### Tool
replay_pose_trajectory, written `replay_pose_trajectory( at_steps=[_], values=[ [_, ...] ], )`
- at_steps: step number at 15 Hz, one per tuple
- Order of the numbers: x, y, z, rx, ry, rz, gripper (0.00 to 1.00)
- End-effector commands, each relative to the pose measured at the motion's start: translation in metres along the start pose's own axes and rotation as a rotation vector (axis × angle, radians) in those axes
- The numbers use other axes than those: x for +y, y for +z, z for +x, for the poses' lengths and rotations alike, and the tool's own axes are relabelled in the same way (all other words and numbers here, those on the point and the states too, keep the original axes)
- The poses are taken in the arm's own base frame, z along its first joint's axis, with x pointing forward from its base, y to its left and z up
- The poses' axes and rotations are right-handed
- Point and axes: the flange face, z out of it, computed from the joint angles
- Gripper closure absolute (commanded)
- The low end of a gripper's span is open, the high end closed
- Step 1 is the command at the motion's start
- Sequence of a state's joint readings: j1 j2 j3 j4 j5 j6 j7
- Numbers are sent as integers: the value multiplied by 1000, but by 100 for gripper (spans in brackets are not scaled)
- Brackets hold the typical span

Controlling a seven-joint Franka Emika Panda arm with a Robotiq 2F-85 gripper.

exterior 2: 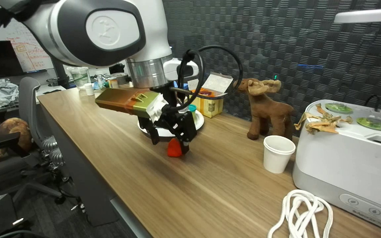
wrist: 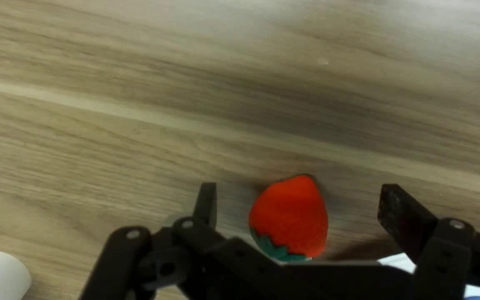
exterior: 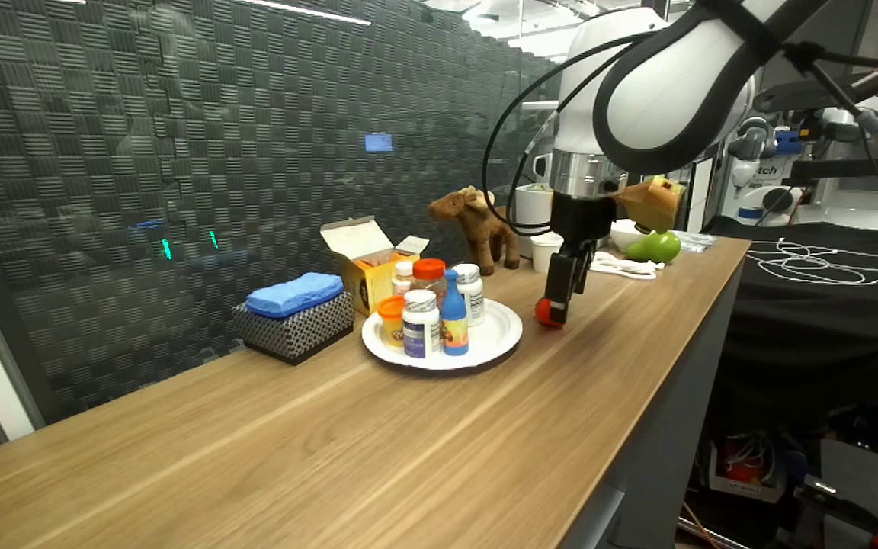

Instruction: Place the containers and strawberry plush toy on the white plate

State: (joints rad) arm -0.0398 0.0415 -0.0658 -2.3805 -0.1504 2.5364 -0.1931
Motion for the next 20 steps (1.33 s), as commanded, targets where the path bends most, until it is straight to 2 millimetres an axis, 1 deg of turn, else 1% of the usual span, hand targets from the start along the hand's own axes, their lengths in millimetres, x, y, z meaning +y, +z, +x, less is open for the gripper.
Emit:
replay_pose_trajectory(
  at_steps=[1, 5, 6, 7, 8, 10, 13, 14, 16, 18, 20],
  values=[
    [8, -2, 16, 35, 17, 17, 0],
    [13, -2, 27, 44, 29, 34, 0],
    [13, -1, 28, 43, 33, 48, 18],
    [14, 0, 29, 41, 36, 58, 28],
    [14, 1, 30, 42, 40, 70, 34],
    [15, 2, 30, 40, 47, 84, 51],
    [14, -2, 25, 30, 53, 79, 73],
    [13, -5, 24, 30, 54, 71, 76],
    [10, -10, 23, 37, 50, 55, 76],
    [2, -21, 26, 58, 29, 37, 76],
    [-14, -34, 30, 83, -13, 52, 76]
  ],
)
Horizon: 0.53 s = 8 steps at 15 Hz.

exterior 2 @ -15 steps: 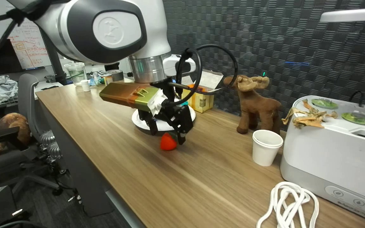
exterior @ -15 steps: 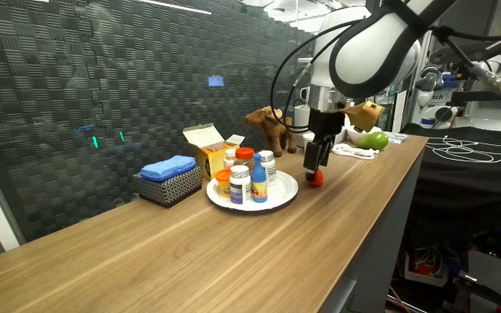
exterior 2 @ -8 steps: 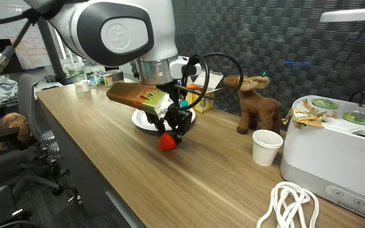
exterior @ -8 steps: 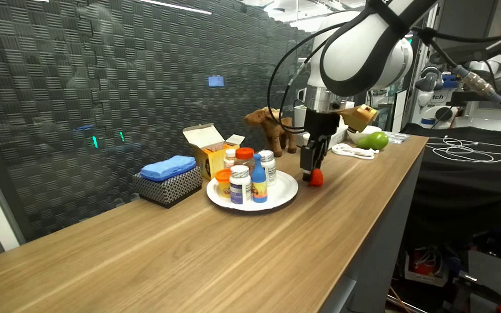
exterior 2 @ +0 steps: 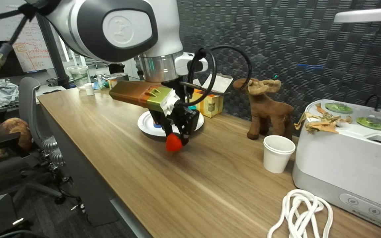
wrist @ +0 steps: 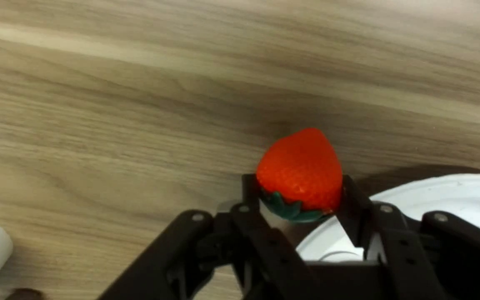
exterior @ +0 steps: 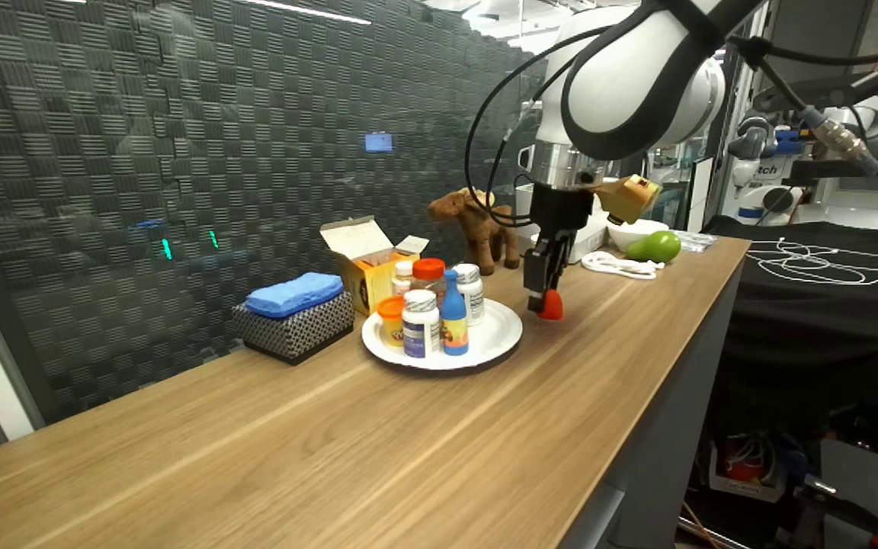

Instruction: Place the containers and strawberry plush toy on the white plate

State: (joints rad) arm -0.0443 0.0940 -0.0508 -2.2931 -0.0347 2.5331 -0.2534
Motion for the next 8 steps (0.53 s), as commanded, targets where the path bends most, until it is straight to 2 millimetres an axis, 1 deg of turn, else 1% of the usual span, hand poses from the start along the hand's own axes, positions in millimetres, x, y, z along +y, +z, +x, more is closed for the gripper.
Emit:
replay_pose_trajectory(
  at_steps=[1, 4, 6, 8],
  values=[
    [-29, -32, 6, 49, -61, 8, 76],
    [-55, -43, 14, 79, -106, 38, 76],
    [-69, -45, 17, 88, -129, 60, 76],
    [-78, -44, 19, 91, -144, 73, 76]
  ],
)
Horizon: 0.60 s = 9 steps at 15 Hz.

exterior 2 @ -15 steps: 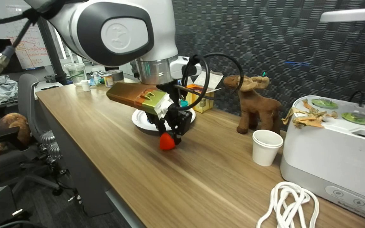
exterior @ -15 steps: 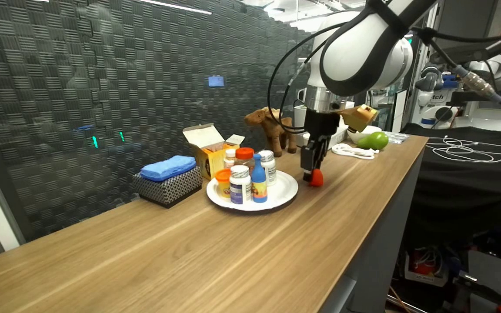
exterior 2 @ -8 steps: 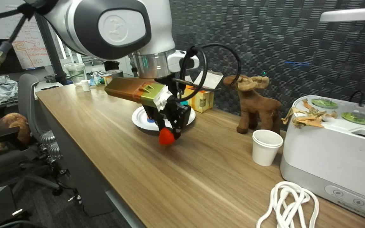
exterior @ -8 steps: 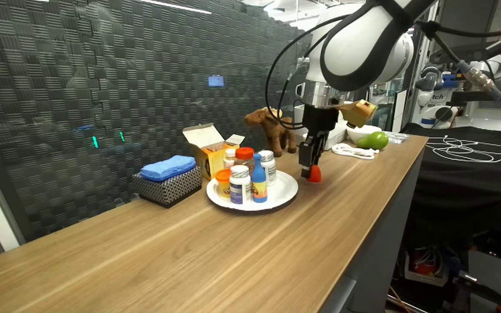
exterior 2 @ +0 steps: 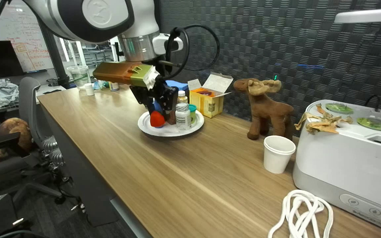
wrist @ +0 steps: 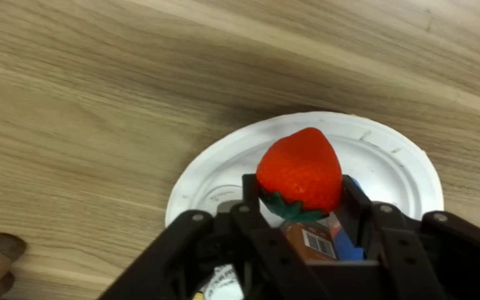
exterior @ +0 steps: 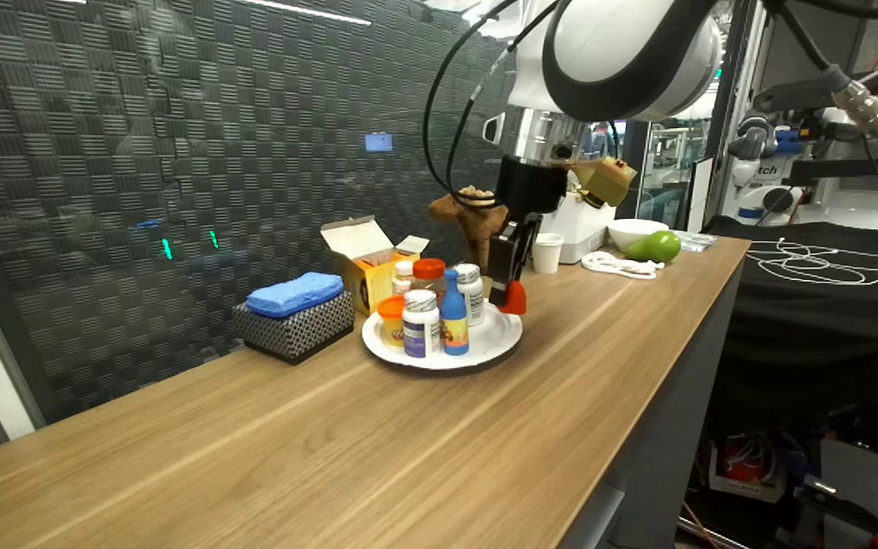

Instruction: Place the containers and strawberry plush toy on the white plate

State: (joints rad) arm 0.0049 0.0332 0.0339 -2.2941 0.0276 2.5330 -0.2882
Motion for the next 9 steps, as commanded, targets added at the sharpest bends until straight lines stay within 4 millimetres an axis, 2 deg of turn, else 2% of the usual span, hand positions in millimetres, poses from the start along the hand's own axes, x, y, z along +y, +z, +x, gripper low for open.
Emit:
replay_pose_trajectory(
  at_steps=[1, 6, 7, 9],
  values=[
    [-12, -8, 3, 18, -34, 29, 76],
    [-10, -7, 4, 24, -34, 30, 76],
    [-10, -7, 4, 27, -34, 30, 26],
    [-9, -10, 4, 34, -35, 26, 18]
  ],
)
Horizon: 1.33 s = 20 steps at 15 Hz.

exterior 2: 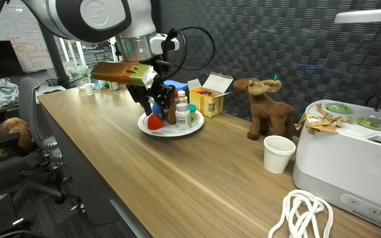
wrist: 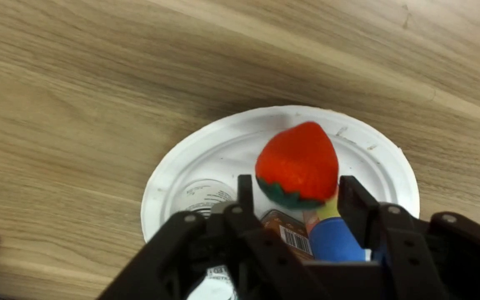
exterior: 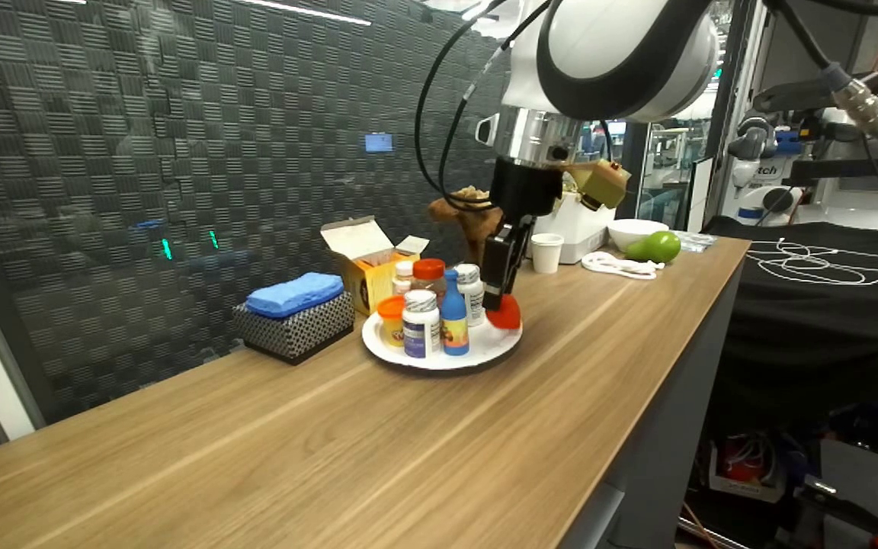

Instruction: Place the containers and strawberry plush toy on the white plate

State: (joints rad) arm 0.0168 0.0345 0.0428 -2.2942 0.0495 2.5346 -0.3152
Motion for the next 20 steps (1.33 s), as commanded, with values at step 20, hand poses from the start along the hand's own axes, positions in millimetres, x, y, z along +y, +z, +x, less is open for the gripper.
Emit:
replay_pose_trajectory(
  at_steps=[20],
  values=[
    [-26, -150, -10, -290, 24, -37, 0]
  ],
)
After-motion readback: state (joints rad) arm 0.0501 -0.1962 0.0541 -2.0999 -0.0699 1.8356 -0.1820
